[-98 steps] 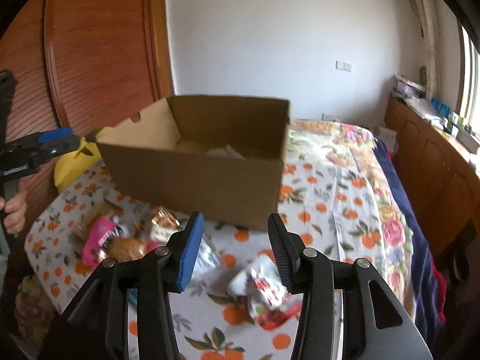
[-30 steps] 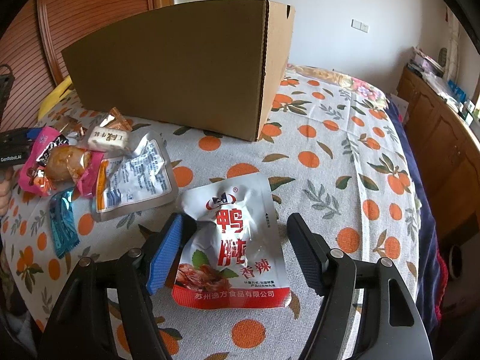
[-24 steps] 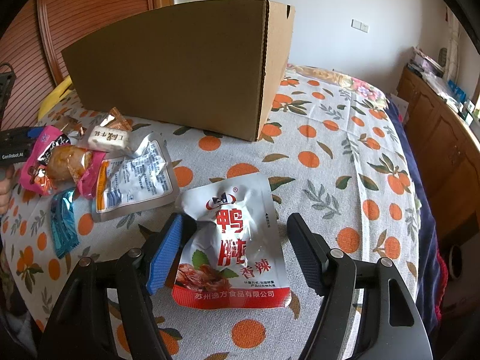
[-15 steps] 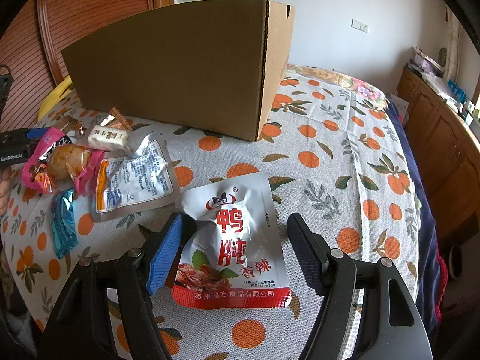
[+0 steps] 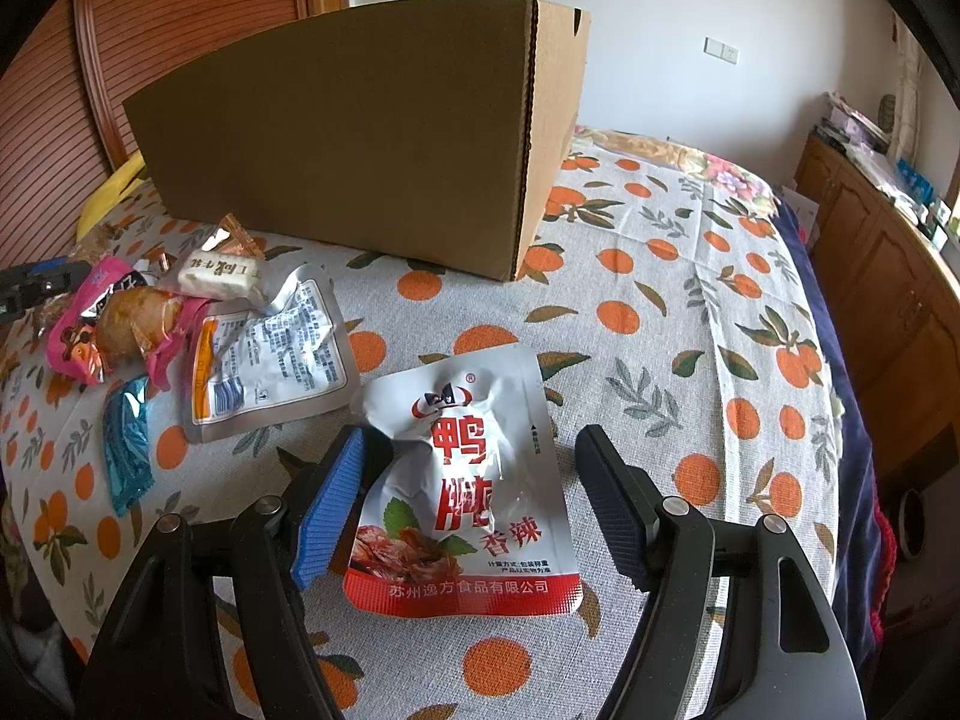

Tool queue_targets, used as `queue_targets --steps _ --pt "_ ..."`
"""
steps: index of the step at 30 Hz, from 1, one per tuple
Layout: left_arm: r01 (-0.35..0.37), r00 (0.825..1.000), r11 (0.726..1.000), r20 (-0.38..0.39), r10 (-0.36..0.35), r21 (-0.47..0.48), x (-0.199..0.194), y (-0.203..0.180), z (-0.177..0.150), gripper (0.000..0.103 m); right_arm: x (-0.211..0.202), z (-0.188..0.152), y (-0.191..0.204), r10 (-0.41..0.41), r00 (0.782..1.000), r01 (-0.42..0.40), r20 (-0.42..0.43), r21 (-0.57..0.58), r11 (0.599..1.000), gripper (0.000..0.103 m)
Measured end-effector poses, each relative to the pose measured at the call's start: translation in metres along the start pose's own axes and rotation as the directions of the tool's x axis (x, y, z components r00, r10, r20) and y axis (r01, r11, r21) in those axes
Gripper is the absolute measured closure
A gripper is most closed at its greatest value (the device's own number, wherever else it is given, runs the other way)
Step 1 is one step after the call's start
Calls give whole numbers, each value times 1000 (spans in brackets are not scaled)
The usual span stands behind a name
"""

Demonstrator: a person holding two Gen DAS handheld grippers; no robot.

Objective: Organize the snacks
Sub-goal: 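Lift the grain bar and duck pouch and carry both over the box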

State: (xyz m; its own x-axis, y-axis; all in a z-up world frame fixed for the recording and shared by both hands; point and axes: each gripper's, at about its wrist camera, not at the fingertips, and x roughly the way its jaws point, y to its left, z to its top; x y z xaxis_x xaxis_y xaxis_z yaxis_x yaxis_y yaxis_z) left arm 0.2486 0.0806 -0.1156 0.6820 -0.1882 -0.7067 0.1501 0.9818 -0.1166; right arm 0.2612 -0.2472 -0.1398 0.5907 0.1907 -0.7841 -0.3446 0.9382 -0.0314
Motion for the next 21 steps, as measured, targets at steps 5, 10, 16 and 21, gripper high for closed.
queue_targets --steps 5,10,16,21 --pt "-22 1000 999 22 21 41 -7 -9 -5 58 -1 3 0 21 999 -22 -35 -22 1000 37" --pt "-13 999 998 33 11 57 -12 -15 -6 58 -4 4 5 18 998 -20 -66 -36 999 45" --pt "-1 999 997 52 -3 75 -21 -24 -5 58 -9 1 12 12 998 -13 -55 -33 999 46" --pt "20 997 997 74 -26 80 -29 -32 1 58 -19 2 18 13 1000 -14 -25 -39 999 46"
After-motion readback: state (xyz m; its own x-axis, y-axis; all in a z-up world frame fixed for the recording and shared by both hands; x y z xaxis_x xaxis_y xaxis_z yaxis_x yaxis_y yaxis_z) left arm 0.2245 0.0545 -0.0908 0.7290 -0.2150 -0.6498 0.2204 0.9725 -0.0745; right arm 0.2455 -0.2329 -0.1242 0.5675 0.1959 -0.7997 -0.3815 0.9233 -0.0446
